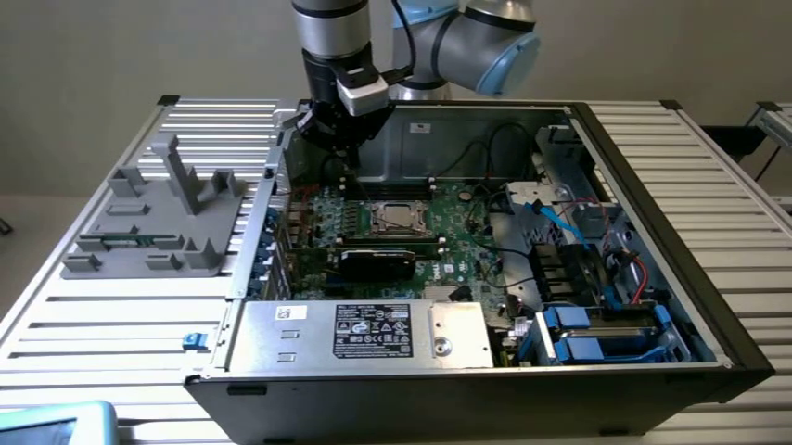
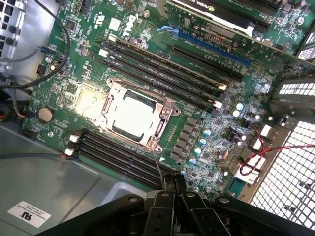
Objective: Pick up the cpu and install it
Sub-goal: 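Close the cpu cover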
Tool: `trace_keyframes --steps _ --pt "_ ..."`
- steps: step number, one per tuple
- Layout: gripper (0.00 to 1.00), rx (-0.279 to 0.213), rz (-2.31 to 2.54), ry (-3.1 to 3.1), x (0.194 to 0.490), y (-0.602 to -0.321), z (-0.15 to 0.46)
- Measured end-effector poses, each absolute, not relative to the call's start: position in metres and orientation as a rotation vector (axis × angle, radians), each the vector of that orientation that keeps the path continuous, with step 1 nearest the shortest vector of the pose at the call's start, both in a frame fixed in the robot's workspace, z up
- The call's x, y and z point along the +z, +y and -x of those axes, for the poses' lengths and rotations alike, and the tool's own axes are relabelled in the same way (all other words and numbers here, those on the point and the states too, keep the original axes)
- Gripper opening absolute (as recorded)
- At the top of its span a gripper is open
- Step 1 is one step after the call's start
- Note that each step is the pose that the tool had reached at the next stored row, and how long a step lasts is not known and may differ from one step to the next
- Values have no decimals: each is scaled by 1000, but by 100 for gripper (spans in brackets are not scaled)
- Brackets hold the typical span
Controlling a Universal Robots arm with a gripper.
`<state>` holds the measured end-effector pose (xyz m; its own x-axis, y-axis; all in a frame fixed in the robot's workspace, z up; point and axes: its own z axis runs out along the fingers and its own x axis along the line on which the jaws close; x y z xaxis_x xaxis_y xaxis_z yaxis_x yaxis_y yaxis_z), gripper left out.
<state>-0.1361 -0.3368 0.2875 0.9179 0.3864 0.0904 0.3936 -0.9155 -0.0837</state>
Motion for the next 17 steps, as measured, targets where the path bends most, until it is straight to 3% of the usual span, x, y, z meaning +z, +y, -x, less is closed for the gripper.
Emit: trace_keyframes --steps 17 --pt "12 -83 2994 -475 285 -337 142"
